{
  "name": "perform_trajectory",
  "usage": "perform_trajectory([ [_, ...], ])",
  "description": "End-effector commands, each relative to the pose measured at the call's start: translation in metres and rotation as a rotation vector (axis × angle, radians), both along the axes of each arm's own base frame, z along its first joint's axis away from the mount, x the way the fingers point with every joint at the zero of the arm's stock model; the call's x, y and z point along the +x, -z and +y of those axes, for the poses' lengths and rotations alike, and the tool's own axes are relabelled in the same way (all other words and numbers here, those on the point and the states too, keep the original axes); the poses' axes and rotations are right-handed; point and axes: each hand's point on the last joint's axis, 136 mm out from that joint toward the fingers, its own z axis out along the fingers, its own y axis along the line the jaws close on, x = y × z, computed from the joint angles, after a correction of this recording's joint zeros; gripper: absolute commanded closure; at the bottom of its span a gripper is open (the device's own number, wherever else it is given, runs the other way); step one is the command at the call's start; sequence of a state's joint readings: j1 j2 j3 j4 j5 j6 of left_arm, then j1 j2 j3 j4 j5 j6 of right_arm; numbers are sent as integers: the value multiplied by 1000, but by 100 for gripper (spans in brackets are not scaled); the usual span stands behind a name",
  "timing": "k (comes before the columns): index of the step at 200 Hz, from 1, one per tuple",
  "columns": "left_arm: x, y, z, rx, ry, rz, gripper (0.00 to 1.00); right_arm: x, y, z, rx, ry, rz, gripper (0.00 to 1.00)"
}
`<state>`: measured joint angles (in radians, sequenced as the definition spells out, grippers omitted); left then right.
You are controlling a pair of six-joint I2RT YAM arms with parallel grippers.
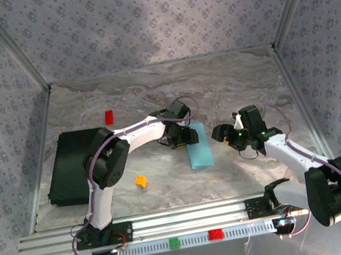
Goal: Fold a paper plane with a square sheet of paper (pick it up from the middle)
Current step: First fold the square sheet of paper in half at the center of the table.
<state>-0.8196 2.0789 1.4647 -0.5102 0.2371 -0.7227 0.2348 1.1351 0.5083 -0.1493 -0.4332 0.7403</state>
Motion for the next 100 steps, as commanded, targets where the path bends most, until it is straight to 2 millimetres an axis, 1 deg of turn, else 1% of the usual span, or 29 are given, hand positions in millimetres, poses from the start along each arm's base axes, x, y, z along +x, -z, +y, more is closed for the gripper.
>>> perform_trajectory([
  [1, -7, 57, 36, 196, -27, 48, 42, -4, 6, -1, -11, 5, 23, 30],
  [100, -9, 66, 40, 226, -20, 68, 41, -4, 5, -1, -10, 5, 23, 30],
])
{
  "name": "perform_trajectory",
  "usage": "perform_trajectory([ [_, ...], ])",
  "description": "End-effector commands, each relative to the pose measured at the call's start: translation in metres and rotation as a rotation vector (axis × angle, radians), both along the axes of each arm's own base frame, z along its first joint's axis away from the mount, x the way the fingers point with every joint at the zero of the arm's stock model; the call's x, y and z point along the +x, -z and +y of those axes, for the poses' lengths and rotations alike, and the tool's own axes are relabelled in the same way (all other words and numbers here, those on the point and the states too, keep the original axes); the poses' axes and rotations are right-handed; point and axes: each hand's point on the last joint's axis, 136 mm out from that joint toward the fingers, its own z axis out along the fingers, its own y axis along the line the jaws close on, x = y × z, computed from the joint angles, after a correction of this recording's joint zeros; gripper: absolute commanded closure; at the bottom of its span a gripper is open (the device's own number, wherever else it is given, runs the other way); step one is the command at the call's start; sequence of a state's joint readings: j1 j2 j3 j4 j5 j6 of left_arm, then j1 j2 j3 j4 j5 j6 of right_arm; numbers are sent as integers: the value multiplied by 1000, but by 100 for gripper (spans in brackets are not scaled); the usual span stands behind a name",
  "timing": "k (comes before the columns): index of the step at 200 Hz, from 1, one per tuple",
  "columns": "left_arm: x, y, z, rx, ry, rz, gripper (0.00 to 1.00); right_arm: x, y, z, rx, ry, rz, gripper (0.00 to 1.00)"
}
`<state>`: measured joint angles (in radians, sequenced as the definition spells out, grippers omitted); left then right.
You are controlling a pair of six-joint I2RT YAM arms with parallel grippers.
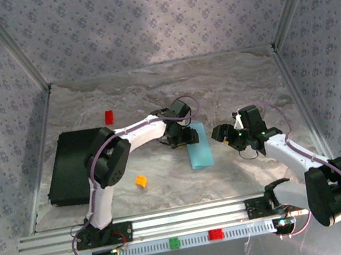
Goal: Fold a paper plane with a square sheet of paper (pick it up from the middle)
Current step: First fold the square sheet of paper in half at the center of the table, then hold the square sheet of paper at the center of the table.
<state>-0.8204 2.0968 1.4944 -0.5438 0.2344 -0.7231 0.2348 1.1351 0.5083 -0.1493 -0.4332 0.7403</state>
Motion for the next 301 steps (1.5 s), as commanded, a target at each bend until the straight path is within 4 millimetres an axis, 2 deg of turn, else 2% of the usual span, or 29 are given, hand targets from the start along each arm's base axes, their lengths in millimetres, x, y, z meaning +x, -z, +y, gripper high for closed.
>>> perform_trajectory([
  [1, -10, 64, 40, 208, -18, 54, 42, -4, 5, -1, -10, 5, 23, 30],
  [126, -11, 75, 47, 250, 3, 60, 42, -4, 7, -2, -16, 8, 29, 30],
  [213, -13, 79, 48, 258, 9, 61, 42, -3, 12, 2, 1, -1, 39, 40],
  [259, -13, 78, 48, 258, 10, 60, 42, 0, 16, 11, 28, -27, 50, 57],
  [301, -13, 79, 48, 258, 9, 60, 42, 6, 25, 22, 40, -58, 67, 82],
])
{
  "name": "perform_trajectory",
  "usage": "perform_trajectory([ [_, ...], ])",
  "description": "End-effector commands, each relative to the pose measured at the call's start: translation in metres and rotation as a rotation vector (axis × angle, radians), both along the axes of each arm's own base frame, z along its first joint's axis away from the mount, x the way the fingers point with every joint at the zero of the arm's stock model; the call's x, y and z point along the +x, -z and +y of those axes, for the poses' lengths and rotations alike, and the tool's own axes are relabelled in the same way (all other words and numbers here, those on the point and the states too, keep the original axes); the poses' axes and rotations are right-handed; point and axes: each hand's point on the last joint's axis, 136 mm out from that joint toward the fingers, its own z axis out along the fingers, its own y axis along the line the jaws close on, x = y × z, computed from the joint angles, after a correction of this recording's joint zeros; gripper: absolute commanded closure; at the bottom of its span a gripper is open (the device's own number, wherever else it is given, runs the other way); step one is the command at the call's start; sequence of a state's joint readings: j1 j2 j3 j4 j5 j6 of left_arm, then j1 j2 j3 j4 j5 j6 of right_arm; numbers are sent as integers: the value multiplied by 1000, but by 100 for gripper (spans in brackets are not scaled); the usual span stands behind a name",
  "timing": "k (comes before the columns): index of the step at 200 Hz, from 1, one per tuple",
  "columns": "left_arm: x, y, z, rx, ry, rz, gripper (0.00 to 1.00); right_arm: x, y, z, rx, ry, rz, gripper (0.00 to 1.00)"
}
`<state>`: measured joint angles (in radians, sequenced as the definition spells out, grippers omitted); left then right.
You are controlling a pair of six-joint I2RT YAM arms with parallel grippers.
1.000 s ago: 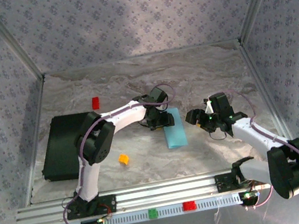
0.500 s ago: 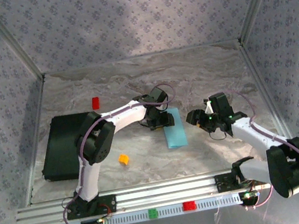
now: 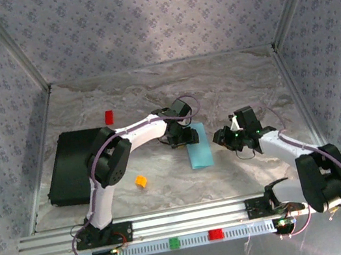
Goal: Fold a paper plane with a square sheet of paper (pick it up from the middle)
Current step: Hold the square sheet of paper at the center of the table.
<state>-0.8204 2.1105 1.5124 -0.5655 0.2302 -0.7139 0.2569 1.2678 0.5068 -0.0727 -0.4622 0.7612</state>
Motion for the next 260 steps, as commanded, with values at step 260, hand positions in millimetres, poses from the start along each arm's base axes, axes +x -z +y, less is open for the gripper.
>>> perform_trajectory([
  [260, -14, 79, 46, 240, -8, 56, 42, -2, 77, 25, -57, -233, 217, 100],
])
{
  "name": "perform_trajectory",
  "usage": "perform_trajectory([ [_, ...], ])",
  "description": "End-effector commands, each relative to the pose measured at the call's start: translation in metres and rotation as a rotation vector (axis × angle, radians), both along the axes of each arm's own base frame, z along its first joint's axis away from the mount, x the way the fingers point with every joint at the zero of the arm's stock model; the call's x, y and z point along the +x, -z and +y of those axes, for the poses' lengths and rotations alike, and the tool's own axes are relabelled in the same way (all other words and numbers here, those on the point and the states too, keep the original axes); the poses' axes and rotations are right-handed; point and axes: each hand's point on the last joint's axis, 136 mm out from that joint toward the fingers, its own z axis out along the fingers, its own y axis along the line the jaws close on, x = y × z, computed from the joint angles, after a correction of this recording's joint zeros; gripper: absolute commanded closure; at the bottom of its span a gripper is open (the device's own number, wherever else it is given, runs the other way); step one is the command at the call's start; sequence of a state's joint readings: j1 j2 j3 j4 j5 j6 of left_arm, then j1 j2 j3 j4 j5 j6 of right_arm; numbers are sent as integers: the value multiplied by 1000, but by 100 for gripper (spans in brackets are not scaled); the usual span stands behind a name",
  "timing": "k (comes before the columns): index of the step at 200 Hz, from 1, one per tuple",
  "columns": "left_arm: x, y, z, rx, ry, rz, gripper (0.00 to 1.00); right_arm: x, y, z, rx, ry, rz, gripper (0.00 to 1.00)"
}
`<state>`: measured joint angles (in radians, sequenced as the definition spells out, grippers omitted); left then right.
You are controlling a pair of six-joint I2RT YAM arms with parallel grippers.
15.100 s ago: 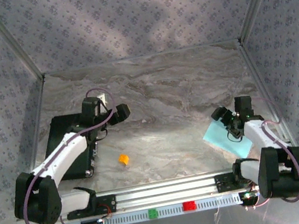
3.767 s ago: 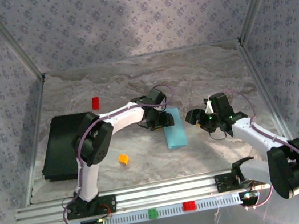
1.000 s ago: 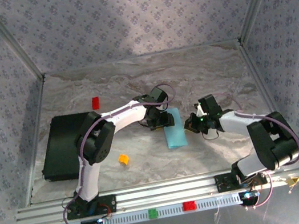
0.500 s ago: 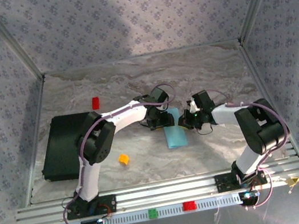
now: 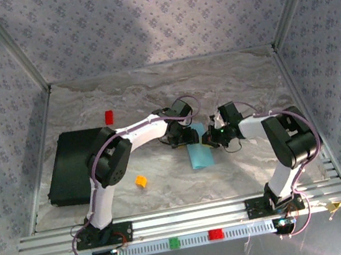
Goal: Fold a paper plane with a square sheet of paper (pick it up from the middle)
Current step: Hold the square sheet of paper at the center of the table, then first fold the square sheet of paper in half at the center of the table.
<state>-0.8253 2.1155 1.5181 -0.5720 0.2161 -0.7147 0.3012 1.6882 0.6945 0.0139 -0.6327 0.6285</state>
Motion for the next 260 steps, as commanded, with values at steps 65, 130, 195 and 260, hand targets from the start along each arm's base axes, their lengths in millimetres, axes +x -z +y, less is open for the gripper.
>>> perform_trajectory([
  [65, 2, 11, 16, 15, -51, -18, 36, -32, 46, -23, -151, 7, 127, 100],
  [130, 18, -53, 3, -297, -124, -49, 36, -34, 50, -24, -143, 69, 141, 100],
  [195, 15, -69, -15, -492, -95, -18, 72, -35, 53, -24, -156, 75, 148, 100],
  [260, 10, -79, -36, -621, -28, 27, 100, -37, 54, -27, -167, 77, 152, 100],
])
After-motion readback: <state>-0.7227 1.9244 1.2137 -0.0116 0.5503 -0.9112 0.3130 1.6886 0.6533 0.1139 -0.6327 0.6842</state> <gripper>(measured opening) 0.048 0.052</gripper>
